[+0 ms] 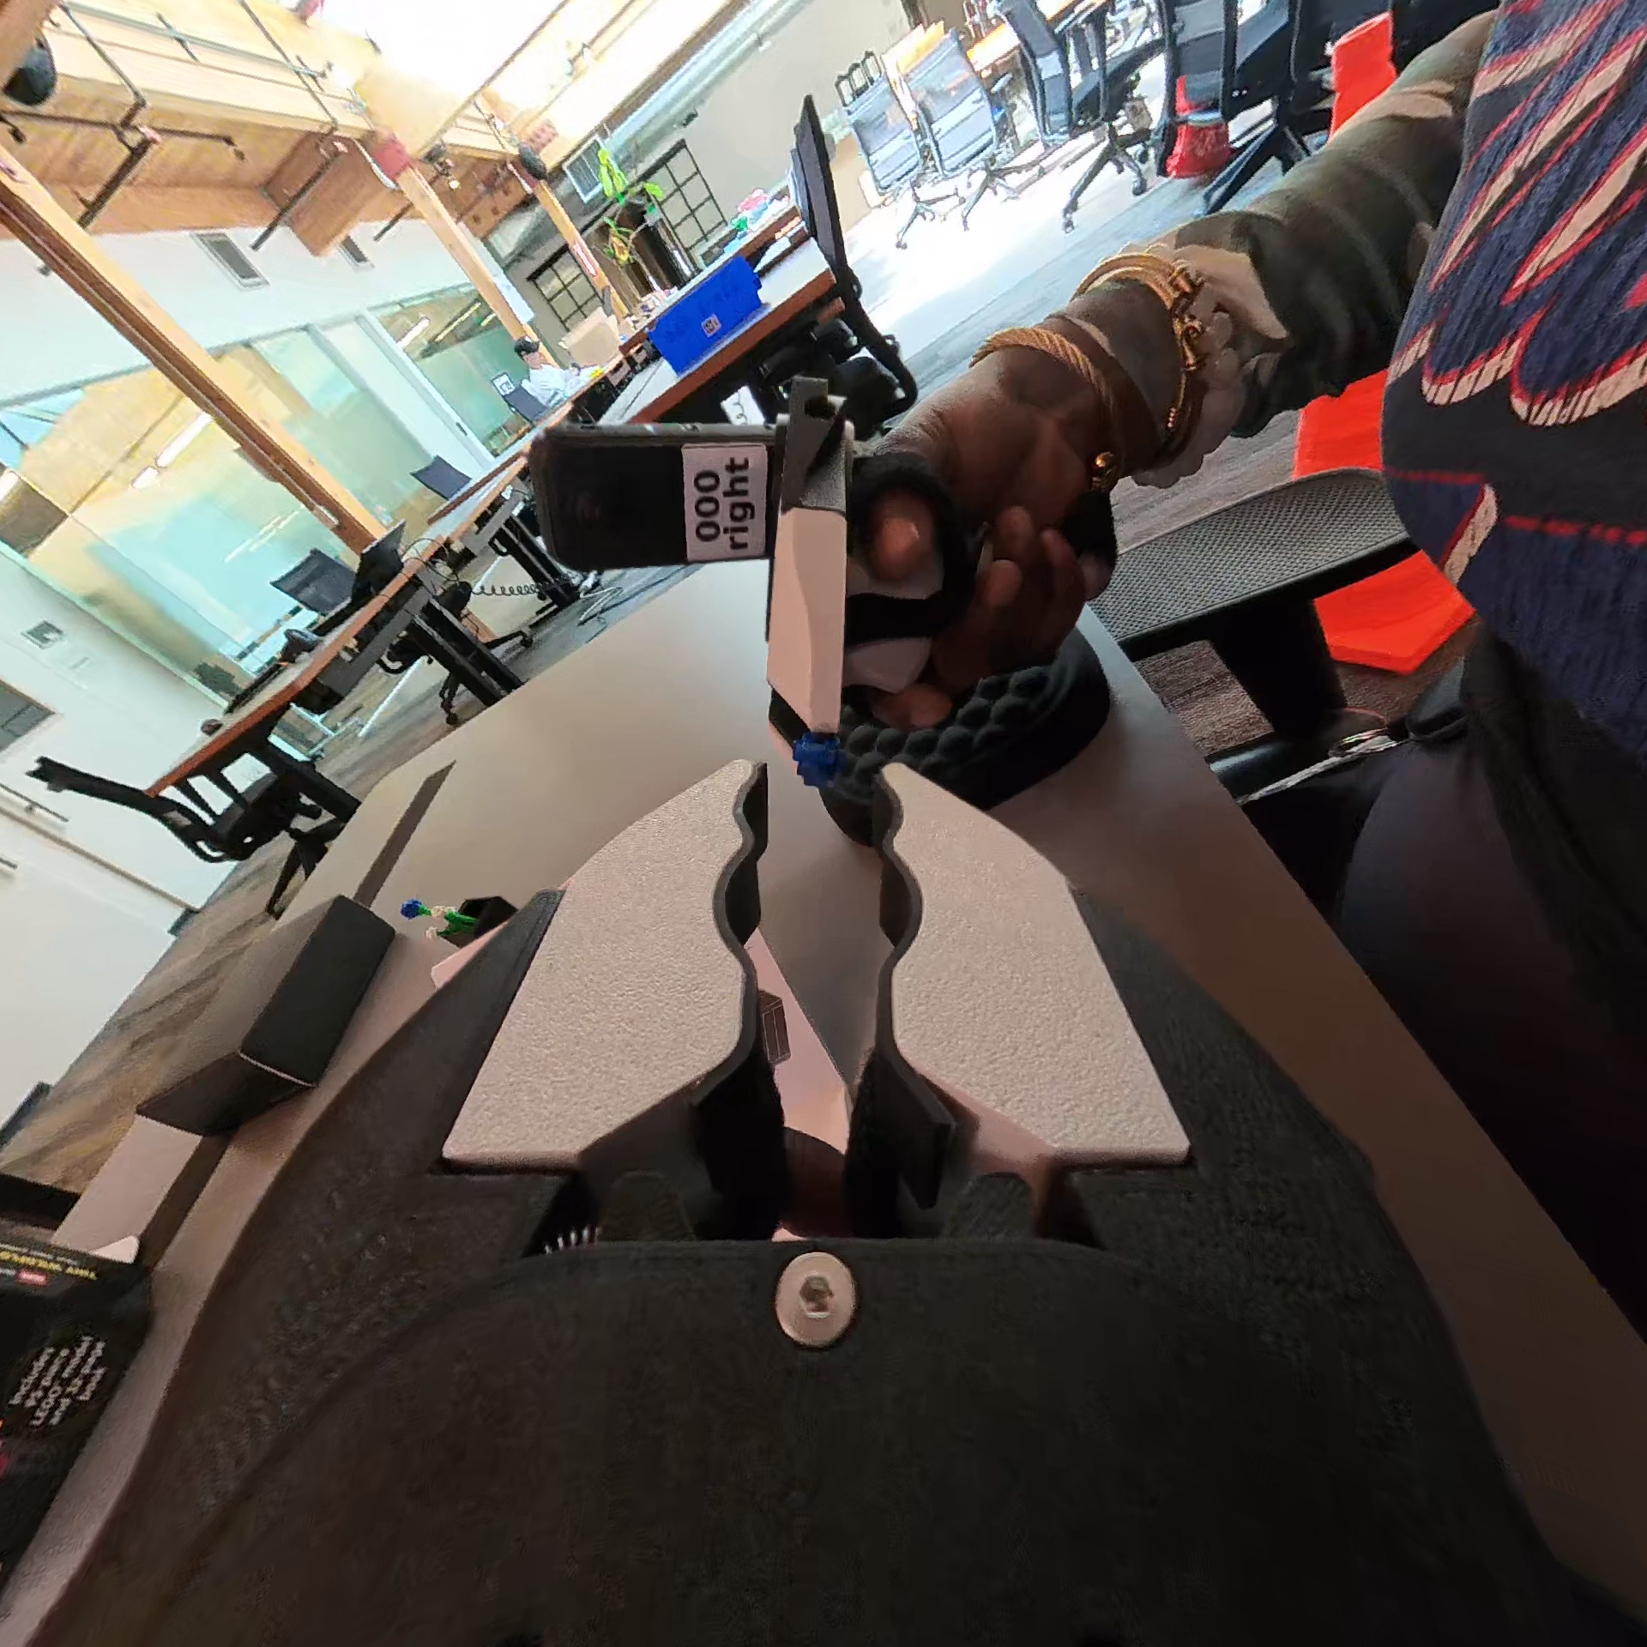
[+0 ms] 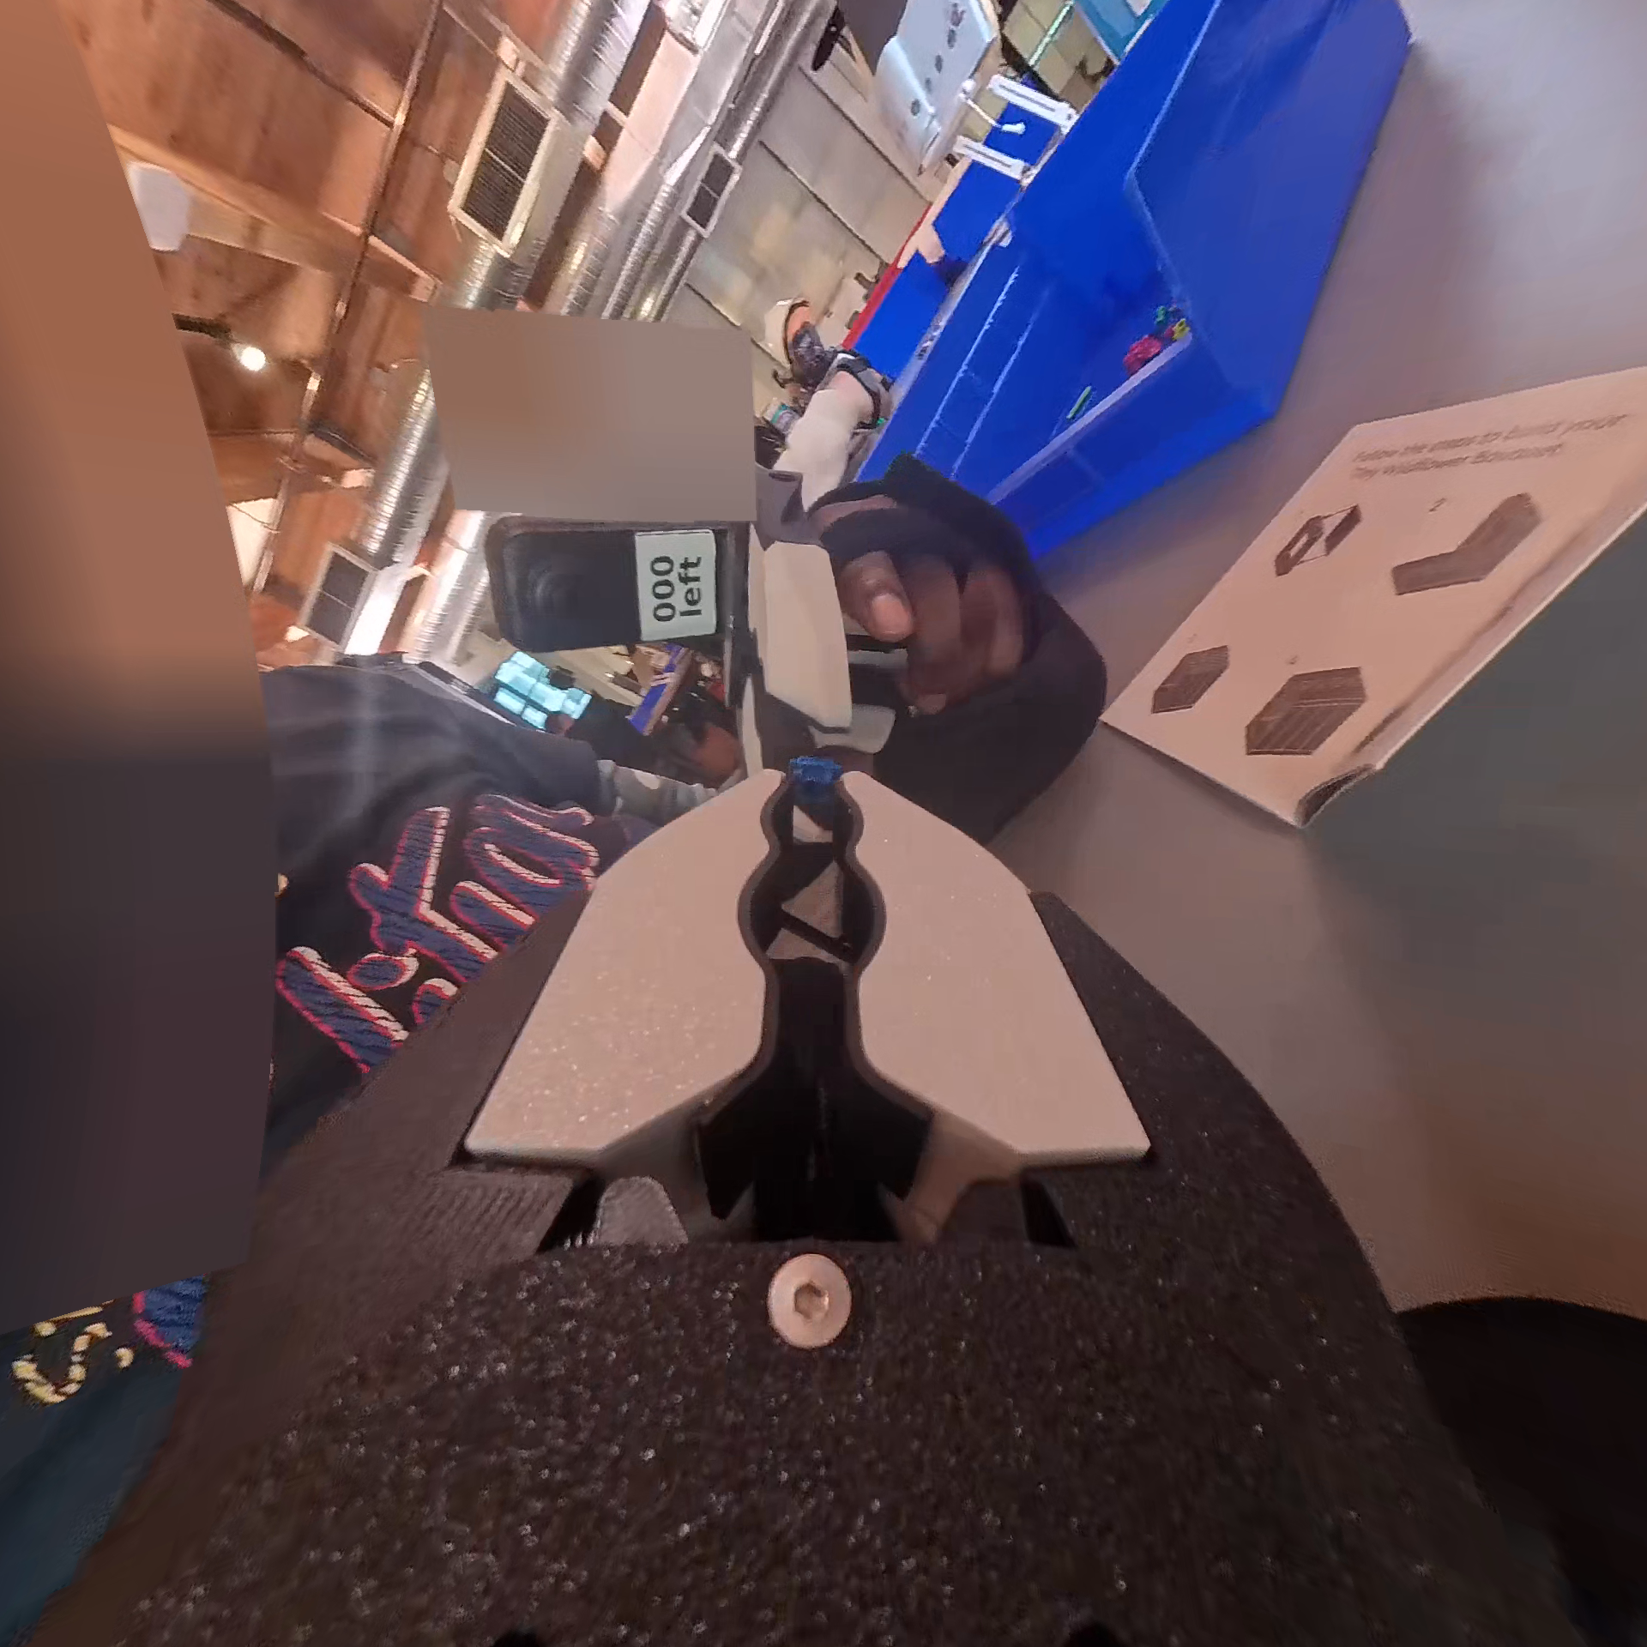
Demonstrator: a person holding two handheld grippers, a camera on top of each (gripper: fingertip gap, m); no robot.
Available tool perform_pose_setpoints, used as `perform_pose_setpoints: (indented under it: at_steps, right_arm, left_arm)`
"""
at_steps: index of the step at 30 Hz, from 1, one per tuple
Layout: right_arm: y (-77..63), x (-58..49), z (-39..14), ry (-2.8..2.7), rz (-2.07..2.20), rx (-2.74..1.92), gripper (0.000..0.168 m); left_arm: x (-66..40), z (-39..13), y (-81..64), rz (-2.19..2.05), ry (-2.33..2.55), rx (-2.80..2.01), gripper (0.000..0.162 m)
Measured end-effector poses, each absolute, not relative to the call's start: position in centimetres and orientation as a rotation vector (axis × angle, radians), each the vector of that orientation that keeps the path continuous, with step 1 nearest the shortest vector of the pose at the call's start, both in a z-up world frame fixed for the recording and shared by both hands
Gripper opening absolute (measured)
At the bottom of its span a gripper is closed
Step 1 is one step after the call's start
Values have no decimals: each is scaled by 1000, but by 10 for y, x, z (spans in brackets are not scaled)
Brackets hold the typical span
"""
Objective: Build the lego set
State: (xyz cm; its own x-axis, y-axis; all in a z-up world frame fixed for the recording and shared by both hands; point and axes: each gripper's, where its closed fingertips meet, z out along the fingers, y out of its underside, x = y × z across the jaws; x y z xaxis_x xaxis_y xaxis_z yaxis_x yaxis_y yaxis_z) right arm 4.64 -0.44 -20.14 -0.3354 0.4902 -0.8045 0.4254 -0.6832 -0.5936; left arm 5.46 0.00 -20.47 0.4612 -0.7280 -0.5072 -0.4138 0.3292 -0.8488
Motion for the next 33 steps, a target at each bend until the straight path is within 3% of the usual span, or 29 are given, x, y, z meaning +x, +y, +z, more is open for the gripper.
perform_pose_setpoints:
  at_steps: [10,33]
  right_arm:
    - [-11,47,-202,-1207,2315,-1802,8]
    - [-25,49,-199,-1378,2343,-1773,8]
  left_arm:
    - [59,-203,-4,-284,1172,-1246,11]
    - [64,-203,-16,-391,1198,-1228,11]
